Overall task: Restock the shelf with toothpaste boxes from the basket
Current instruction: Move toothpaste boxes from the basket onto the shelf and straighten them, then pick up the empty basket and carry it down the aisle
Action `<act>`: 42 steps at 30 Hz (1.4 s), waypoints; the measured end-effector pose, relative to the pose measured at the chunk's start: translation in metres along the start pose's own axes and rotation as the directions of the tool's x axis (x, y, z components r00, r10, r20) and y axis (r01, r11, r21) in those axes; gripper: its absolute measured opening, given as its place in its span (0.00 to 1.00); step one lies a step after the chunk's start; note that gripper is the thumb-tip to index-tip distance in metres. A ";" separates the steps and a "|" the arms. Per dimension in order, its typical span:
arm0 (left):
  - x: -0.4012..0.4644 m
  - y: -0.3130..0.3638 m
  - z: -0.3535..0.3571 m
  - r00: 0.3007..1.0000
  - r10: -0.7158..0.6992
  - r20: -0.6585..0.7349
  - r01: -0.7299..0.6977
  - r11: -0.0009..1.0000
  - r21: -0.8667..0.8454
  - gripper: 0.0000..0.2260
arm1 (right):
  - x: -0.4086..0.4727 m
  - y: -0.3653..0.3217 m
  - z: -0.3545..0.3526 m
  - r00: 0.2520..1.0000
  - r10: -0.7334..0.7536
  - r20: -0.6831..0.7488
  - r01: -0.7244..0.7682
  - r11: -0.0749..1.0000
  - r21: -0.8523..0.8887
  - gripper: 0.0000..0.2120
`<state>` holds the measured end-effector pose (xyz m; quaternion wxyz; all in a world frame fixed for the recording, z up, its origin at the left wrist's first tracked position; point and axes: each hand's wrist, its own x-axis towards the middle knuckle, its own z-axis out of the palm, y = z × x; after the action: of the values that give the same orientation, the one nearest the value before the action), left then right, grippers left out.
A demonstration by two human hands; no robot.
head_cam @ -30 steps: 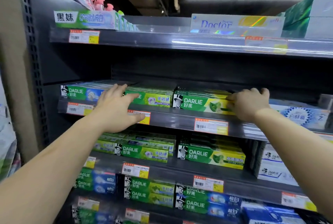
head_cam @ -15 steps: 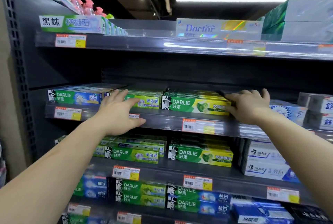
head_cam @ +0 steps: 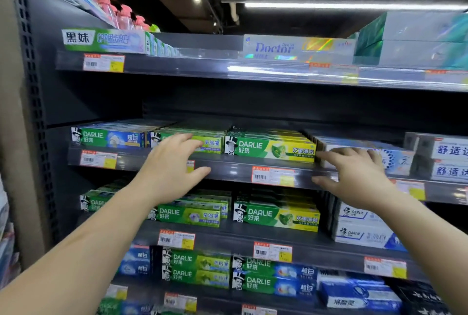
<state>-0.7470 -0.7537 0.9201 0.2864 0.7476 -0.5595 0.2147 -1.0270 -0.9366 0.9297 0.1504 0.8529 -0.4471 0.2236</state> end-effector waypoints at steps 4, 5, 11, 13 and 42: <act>-0.010 0.002 -0.004 0.999 0.040 0.037 -0.039 0.999 -0.023 0.28 | -0.011 -0.008 -0.014 1.000 0.016 0.020 -0.016 1.000 -0.007 0.28; -0.012 -0.001 -0.007 0.998 0.044 0.041 -0.044 0.999 -0.023 0.28 | -0.012 -0.012 -0.018 1.000 0.016 0.012 -0.016 1.000 -0.014 0.28; -0.033 -0.048 -0.041 0.999 0.017 0.049 -0.017 1.000 -0.004 0.29 | -0.006 -0.067 -0.038 0.999 -0.034 -0.028 0.035 0.999 0.020 0.30; -0.050 -0.079 -0.055 0.998 -0.019 0.056 0.020 1.000 -0.014 0.29 | -0.008 -0.102 -0.038 0.997 -0.073 -0.026 0.075 0.996 0.048 0.30; -0.448 -0.557 -0.248 0.749 -0.632 0.200 0.576 0.769 0.275 0.32 | -0.179 -0.797 0.095 0.650 -0.692 0.314 0.449 0.683 0.575 0.34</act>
<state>-0.3392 -0.1516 0.7126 0.1830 0.9356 -0.2968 0.0556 -0.4322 -0.4131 0.7108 -0.1092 0.9882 -0.1043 0.0258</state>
